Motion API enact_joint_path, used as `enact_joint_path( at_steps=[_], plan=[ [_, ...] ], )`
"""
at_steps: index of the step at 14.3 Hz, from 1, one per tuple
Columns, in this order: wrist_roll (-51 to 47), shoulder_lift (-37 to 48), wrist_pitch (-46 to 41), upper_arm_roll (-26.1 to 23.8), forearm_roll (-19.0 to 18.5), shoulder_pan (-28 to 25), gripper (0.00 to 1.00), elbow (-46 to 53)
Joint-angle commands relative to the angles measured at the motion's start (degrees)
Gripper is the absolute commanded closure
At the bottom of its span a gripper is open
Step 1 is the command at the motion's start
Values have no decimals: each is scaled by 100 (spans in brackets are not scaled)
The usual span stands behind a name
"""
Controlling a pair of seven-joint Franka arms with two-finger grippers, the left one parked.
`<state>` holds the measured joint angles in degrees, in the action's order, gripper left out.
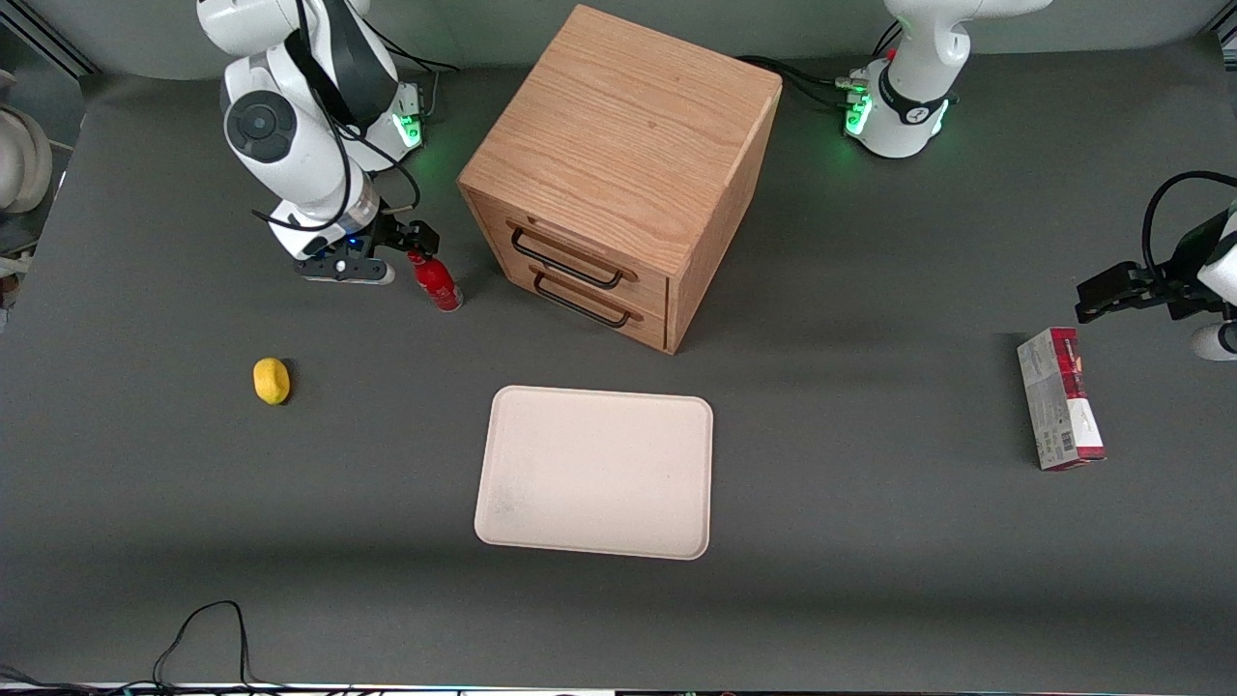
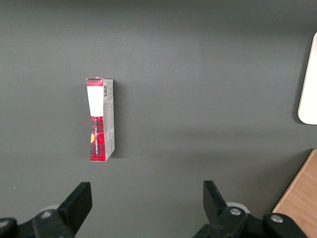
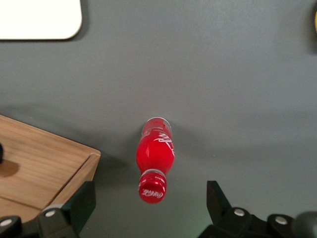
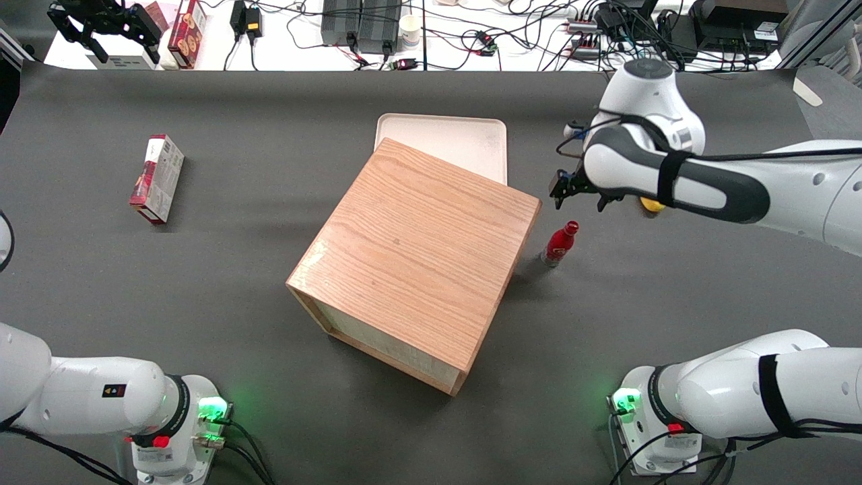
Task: Place coke bottle on tray
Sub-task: 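Lower the right gripper around the bottle neck and close it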
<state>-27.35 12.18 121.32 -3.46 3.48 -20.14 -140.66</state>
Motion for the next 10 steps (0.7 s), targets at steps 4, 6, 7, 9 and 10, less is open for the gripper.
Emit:
enact_joint_path(
  at_steps=[4, 6, 7, 9, 10],
  plan=[
    [124, 48, 533, 74, 47, -227, 1, -489],
    [124, -32, 603, 74, 39, -236, 1, -489],
    [124, -41, 612, 74, 39, -236, 1, -489],
    [124, -76, 612, 74, 30, -236, 1, -489],
    [124, -119, 612, 74, 21, -236, 2, -480]
  ],
)
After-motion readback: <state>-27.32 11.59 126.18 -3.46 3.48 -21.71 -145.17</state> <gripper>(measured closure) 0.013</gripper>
